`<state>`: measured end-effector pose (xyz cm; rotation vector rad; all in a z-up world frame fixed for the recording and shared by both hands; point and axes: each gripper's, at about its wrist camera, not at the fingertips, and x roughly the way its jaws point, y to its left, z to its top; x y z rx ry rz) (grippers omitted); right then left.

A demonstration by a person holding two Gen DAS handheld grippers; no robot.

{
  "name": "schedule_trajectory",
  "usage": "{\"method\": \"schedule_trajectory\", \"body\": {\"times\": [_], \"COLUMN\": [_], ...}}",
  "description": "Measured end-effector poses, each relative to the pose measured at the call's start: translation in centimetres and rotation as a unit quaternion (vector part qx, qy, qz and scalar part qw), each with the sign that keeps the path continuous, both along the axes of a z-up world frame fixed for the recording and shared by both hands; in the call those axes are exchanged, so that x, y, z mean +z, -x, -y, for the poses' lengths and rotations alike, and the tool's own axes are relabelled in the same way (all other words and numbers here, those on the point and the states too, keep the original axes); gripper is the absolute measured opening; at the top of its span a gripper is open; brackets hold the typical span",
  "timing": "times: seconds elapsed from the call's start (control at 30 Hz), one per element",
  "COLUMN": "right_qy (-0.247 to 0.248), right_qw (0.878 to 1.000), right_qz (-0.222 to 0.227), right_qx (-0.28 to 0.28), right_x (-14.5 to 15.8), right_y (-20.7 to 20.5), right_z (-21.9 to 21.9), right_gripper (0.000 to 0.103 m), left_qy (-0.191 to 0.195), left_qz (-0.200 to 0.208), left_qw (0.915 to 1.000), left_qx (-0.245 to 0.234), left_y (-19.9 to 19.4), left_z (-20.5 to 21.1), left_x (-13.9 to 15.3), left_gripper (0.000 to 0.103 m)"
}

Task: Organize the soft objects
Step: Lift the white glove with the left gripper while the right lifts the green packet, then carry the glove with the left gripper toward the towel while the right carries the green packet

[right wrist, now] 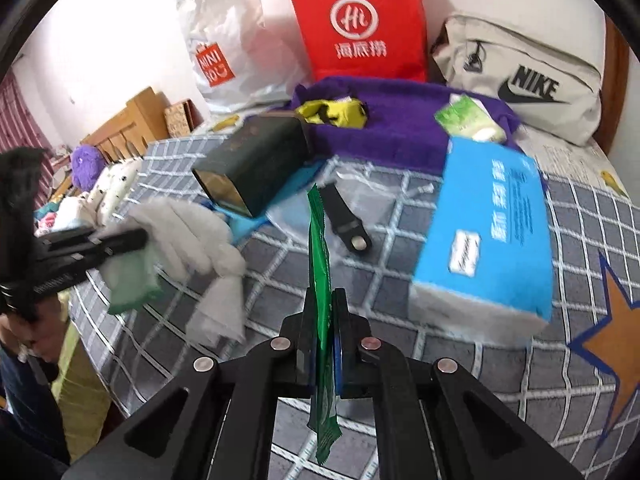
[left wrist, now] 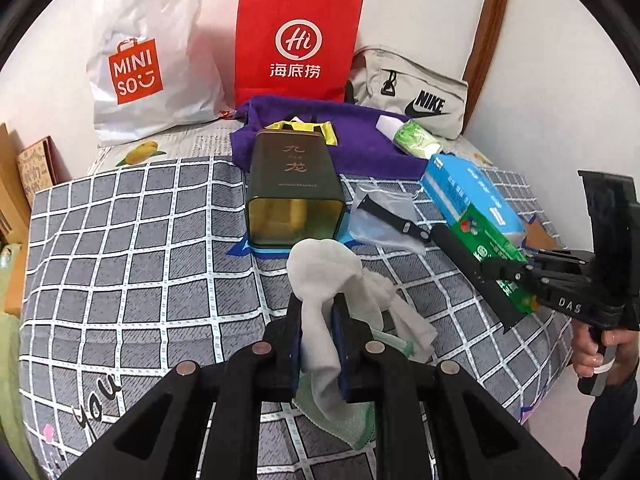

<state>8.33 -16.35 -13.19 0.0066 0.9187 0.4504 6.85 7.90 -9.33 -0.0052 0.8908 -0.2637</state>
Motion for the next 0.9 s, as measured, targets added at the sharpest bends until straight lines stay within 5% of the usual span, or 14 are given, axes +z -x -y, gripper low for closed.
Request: {"method": "schedule_trajectory", "body": {"times": [0.3,0.43,0.9], "right_qy": [0.007,-0.023,-0.003], "right_qw": [1.0,0.999,1.0], "right_qz": [-0.027,-0.025,0.019], "right_qx": [-0.01,-0.014,-0.022], "right_x": [-2.5,-2.0,1.4], "right_y": [1.4,1.5,1.8], "right_z": [1.4,2.1,2.4], "right_gripper": [0.01,0.008,0.005], "left_qy": [-0.001,-0.001,0.018], "left_qz": [-0.022,-0.023,0.001], "left_qw": [0.9998,0.9997,0.9998], "left_qx": [0.001,0.001,0.009], "left_y": [0.5,0.6,0.3], "left_z": [0.9,1.0,0.3], "left_x": [-1.6,-1.6,1.0], "left_gripper": [0.014,0.014,0.014]}}
